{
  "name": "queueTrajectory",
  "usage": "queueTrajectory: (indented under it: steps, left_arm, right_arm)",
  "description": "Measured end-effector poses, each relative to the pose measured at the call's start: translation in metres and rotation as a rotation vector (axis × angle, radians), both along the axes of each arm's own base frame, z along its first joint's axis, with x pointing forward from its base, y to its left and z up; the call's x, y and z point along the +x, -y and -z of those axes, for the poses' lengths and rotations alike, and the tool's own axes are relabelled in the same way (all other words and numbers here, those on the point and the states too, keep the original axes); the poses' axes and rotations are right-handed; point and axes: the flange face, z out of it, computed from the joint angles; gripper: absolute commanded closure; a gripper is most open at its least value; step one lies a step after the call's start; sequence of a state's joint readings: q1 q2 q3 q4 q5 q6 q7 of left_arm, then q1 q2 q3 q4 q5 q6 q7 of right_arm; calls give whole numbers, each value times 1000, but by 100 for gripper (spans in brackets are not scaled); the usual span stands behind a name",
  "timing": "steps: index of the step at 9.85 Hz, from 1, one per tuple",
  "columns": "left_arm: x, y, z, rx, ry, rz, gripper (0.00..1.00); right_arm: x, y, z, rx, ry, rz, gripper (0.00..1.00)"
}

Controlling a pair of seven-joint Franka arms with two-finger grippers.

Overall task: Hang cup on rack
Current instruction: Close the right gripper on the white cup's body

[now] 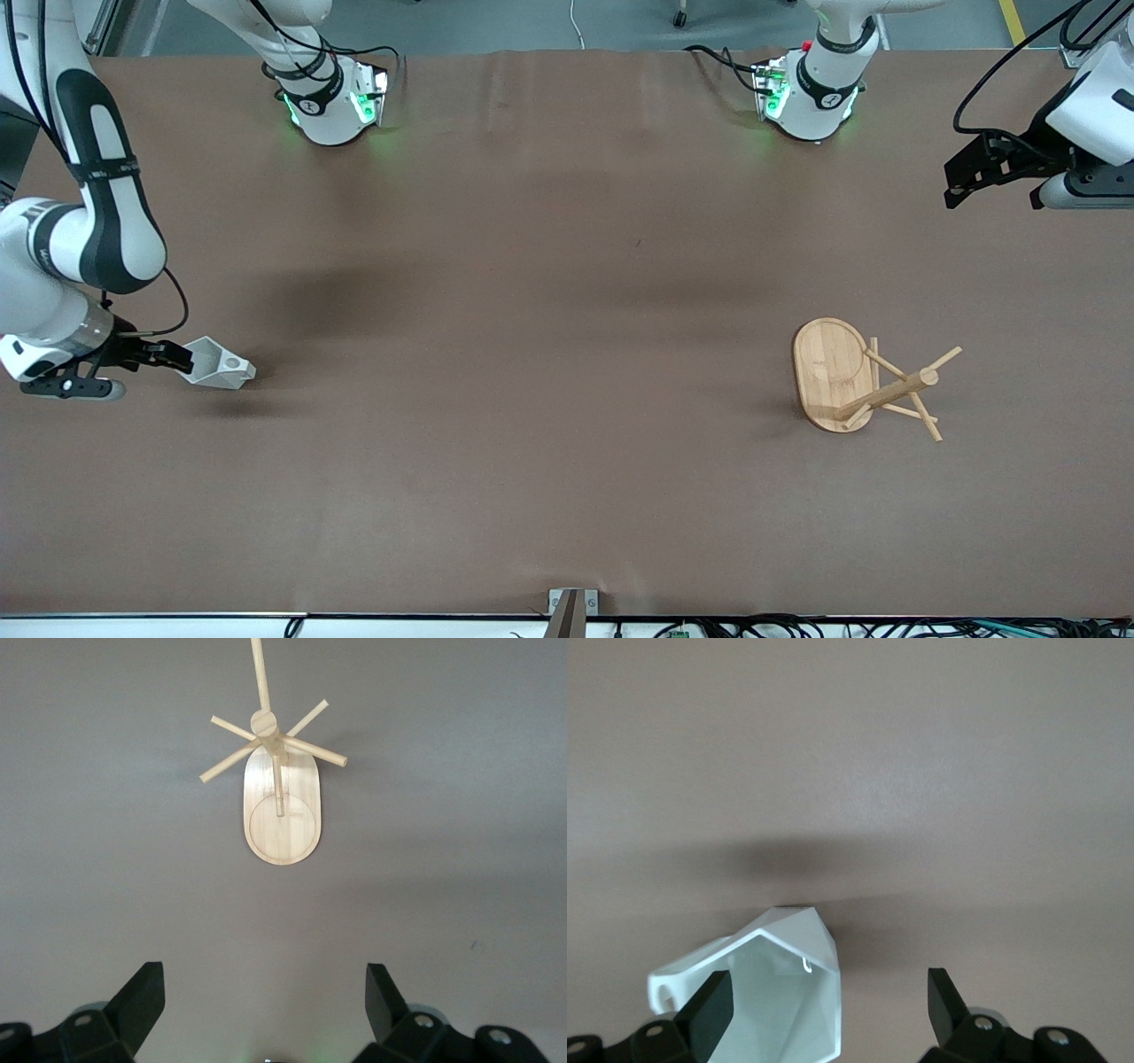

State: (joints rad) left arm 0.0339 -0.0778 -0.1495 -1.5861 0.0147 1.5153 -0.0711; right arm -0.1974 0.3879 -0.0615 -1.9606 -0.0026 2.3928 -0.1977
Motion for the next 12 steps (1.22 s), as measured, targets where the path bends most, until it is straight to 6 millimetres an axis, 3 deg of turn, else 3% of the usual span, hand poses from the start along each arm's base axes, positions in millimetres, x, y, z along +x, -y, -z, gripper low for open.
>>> queueTrajectory:
  steps: [3, 4, 5, 10, 11, 12]
  left_arm:
    - [1, 0, 1, 0, -2, 0, 0]
    - [1, 0, 1, 0, -3, 1, 0]
    - [1, 1, 2, 0, -3, 1, 0]
    - [1, 1, 2, 0, -4, 2, 0]
    - [1, 1, 2, 0, -3, 2, 0]
    - [1, 1, 2, 0, -3, 2, 0]
  right_arm:
    - [-3, 3, 30, 5, -31, 4, 62]
    - [-5, 2, 37, 8, -41, 3, 85]
    - [-6, 1, 43, 10, -50, 3, 98]
    - [-5, -5, 38, 19, -52, -4, 100]
    - [-2, -8, 27, 23, -59, -9, 100]
    - [3, -16, 1, 26, -58, -22, 100]
